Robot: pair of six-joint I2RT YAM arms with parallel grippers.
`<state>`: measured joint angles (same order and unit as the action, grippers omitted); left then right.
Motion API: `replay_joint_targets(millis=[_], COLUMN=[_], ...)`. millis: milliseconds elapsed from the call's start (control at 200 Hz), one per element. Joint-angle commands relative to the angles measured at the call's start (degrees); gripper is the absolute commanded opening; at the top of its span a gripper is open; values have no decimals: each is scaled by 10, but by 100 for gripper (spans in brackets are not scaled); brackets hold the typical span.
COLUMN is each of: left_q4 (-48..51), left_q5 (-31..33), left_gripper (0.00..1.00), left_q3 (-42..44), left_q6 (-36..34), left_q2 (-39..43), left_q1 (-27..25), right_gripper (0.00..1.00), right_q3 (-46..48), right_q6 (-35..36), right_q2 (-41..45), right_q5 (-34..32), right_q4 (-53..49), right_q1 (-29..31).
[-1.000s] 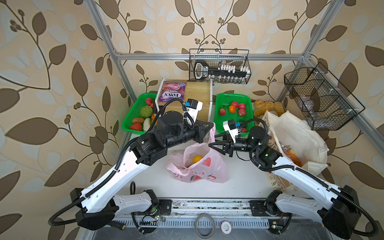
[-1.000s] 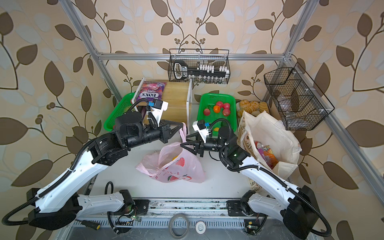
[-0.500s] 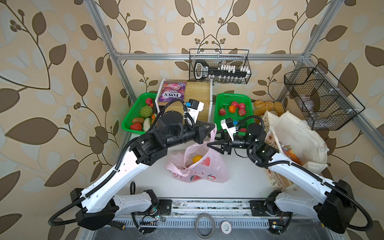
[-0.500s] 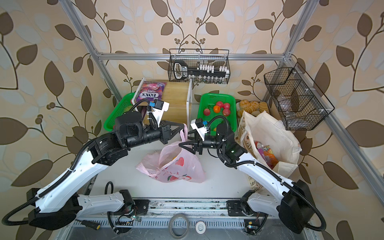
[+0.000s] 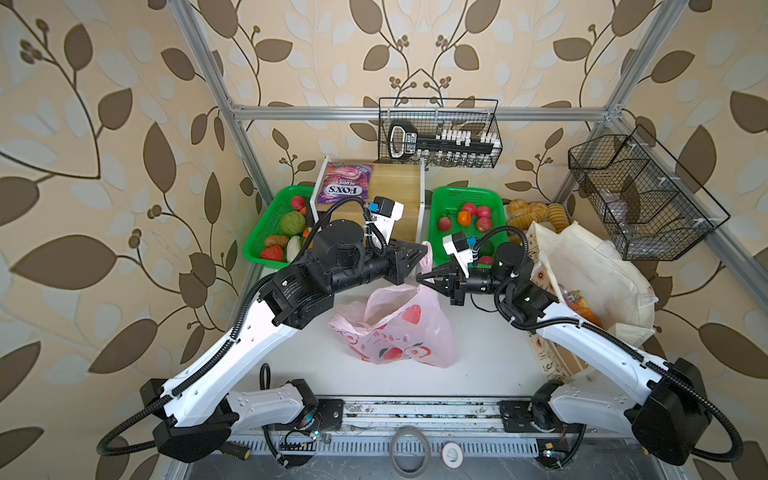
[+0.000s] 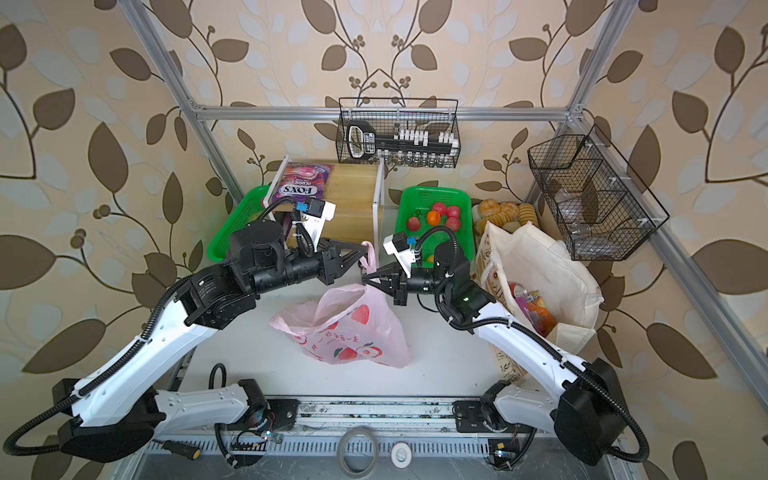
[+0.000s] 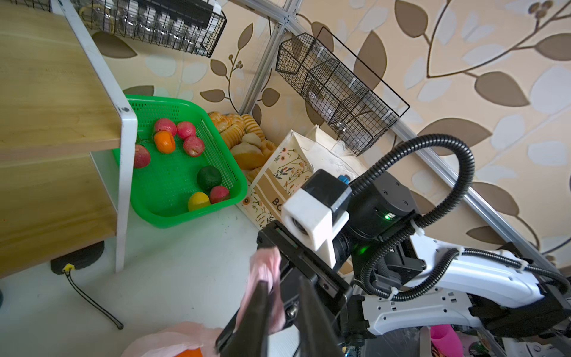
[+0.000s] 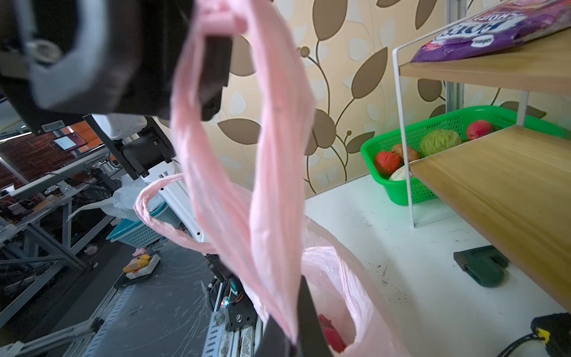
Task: Place the mixed food into the grocery bags and tie them
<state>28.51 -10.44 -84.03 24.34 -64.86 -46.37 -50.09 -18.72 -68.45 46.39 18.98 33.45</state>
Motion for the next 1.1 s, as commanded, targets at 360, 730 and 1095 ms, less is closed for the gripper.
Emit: replay_joint_targets(millis=[360, 730, 1095], left_q4=[429, 528, 563], left_q5=[8, 17, 22], left_gripper=[94, 98, 54], left_q3=[-163, -228, -268], left_q6=[-316, -389, -402], left_q2=[40, -43, -124], left_q1=[9, 9, -2], right_gripper=[2, 3, 3], right_q3=[-4, -33, -39], right_q6=[-11, -17, -7], right_q2=[27, 6, 14], right_q5=[-179, -204, -210], right_q4=[-89, -112, -129], right_q1=[-12, -18, -17])
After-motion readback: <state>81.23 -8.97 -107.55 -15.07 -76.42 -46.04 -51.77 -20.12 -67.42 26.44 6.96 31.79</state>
